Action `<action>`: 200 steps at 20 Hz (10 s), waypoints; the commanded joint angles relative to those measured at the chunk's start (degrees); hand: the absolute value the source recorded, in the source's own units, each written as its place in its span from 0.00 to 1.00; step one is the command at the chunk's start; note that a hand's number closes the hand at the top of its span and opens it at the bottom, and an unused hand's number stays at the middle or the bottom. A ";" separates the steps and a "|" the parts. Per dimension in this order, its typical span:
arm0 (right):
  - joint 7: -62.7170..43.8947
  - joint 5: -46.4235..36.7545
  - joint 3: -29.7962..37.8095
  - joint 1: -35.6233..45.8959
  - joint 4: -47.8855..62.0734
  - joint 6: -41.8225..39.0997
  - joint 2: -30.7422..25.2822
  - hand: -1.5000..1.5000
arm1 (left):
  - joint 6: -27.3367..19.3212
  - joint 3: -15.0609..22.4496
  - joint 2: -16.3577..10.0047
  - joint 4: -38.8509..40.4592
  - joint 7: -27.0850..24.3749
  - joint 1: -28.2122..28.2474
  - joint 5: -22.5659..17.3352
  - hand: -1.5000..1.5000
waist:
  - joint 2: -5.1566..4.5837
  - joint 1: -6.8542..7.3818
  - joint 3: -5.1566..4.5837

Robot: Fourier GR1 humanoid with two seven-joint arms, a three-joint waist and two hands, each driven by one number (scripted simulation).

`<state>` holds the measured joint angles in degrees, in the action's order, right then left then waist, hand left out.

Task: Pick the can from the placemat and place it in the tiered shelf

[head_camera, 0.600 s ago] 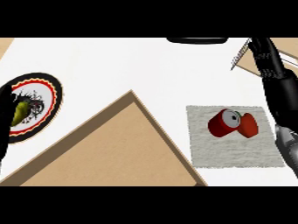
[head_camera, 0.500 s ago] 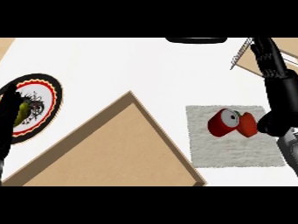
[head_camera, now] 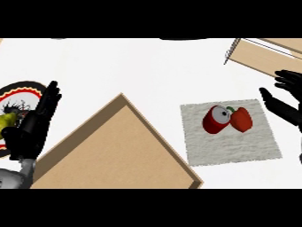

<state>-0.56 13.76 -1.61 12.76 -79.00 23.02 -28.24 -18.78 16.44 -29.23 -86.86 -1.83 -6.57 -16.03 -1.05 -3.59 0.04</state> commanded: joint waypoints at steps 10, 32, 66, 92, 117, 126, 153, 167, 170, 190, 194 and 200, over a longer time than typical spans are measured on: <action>14.09 4.33 7.70 -12.42 -2.31 -0.32 6.94 0.00 | 2.94 3.66 8.04 6.92 -0.61 -6.37 3.83 0.50 | 1.09 2.75 -0.07; -49.72 -9.09 -10.91 0.23 -28.88 -21.15 -26.94 0.00 | 5.64 1.38 8.75 6.40 -0.03 -5.55 4.79 0.50 | 1.00 4.46 -0.21; -64.19 -37.56 -15.36 6.49 -25.96 -27.55 4.24 0.00 | 12.56 -5.91 16.59 4.73 0.16 -1.67 13.80 0.50 | 1.03 4.00 -0.06; -51.16 -49.31 -9.37 0.01 -16.14 -32.92 12.74 0.00 | 13.53 -8.38 23.07 4.86 2.01 -2.57 22.42 0.50 | 1.06 3.59 -0.04; -41.95 -60.02 -9.08 1.74 -9.03 -36.24 19.28 1.00 | 19.53 -14.01 23.67 4.93 4.88 -5.07 22.97 0.50 | 1.06 3.64 -0.04; -62.20 -68.55 -8.23 21.91 13.47 -18.48 28.07 1.00 | 20.04 -13.36 23.74 5.37 2.92 -5.77 23.11 0.50 | 0.25 6.48 -0.03; -74.26 -91.97 -0.24 51.06 10.59 -9.52 23.61 1.00 | 18.28 -14.39 24.04 3.57 3.64 -2.48 24.14 0.50 | 1.26 3.63 -0.08; -65.69 -98.45 9.50 53.04 13.11 -11.16 14.93 1.00 | 18.22 -13.55 25.75 6.62 0.86 -3.63 24.94 0.50 | 0.93 3.82 -0.06; -67.88 -101.58 10.44 56.79 14.79 -13.02 14.40 1.00 | 19.14 -14.87 24.14 1.69 6.03 -5.17 23.55 0.50 | 1.07 4.16 -0.05; -50.55 -103.53 13.10 56.21 33.22 -3.92 2.10 1.00 | 19.74 -15.18 23.96 2.26 5.29 -4.29 24.25 0.50 | 0.73 4.87 -0.04; -45.88 -100.90 16.97 56.83 40.79 5.51 -1.28 1.00 | 19.54 -13.30 25.94 1.44 5.97 -3.84 24.57 0.50 | 0.47 5.44 -0.01; -41.51 -92.73 22.59 55.47 39.97 18.78 -0.15 1.00 | 20.12 -14.98 25.06 5.03 3.43 -5.89 24.02 0.50 | 0.17 5.31 0.04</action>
<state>-45.56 -83.50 17.63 68.53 -41.21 32.83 -27.89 0.89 2.31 -3.89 -83.24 2.47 -11.37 8.61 -0.56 1.45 0.07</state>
